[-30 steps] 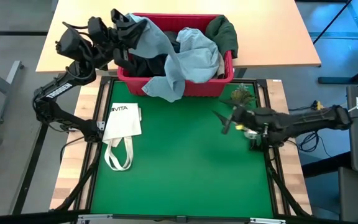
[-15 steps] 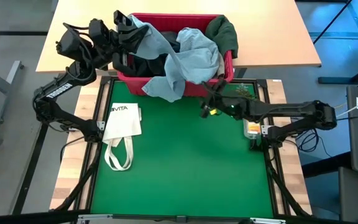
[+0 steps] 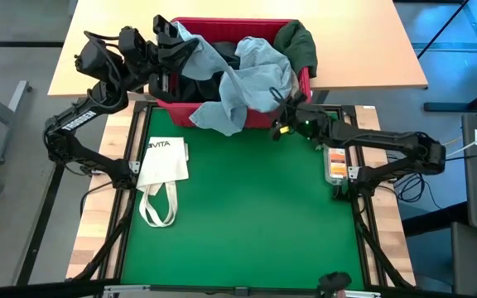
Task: Fold Laundry from Bin
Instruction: Remove the light blue jeans from the red bin
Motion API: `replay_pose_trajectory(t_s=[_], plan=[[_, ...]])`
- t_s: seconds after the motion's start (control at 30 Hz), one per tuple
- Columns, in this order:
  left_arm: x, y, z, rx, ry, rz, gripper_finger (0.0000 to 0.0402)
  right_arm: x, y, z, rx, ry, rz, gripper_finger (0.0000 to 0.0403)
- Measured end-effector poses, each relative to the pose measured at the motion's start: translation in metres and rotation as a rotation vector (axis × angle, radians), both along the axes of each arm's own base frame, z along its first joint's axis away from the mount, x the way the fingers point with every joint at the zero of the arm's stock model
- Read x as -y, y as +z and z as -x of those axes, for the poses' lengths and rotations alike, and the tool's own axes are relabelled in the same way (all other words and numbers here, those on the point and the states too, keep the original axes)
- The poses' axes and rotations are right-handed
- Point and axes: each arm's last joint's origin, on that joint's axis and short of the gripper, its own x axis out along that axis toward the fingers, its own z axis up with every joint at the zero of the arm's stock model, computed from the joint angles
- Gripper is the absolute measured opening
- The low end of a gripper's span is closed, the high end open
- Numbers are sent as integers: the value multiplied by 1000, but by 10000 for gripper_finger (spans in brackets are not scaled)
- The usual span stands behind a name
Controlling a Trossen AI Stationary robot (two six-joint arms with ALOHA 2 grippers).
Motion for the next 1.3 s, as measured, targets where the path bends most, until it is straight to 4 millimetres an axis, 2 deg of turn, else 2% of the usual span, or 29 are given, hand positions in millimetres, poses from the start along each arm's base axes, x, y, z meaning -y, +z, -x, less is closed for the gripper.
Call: replay_pose_trajectory(t_s=[0.1, 0.2, 0.33, 0.5, 0.6, 0.73, 0.9, 1.07, 1.3], plan=[[1, 0, 0, 0, -7, -1, 0, 8, -1, 6, 49, 34, -50, 232], [2, 0, -1, -4, -23, -11, 0, 14, 0, 10, 100, 70, -81, 202], [4, 0, -1, -17, -71, -44, 0, 19, 0, 14, 129, 108, -106, 135], [10, -3, -4, -53, -148, -72, 0, 23, 3, 17, 146, 95, -86, 20], [14, -6, -7, -95, -202, -79, 0, 23, 13, 17, 201, 105, -29, 17], [19, -13, -12, -169, -242, -55, 0, 23, 49, 14, 266, 171, 20, 7], [21, -23, -17, -280, -261, -7, 0, 19, 110, 15, 338, 229, 56, 7], [20, -27, -18, -320, -250, 16, 0, 7, 167, 25, 385, 295, 104, 6], [20, -26, -18, -309, -234, -17, 0, -16, 232, 44, 540, 459, 165, 3]])
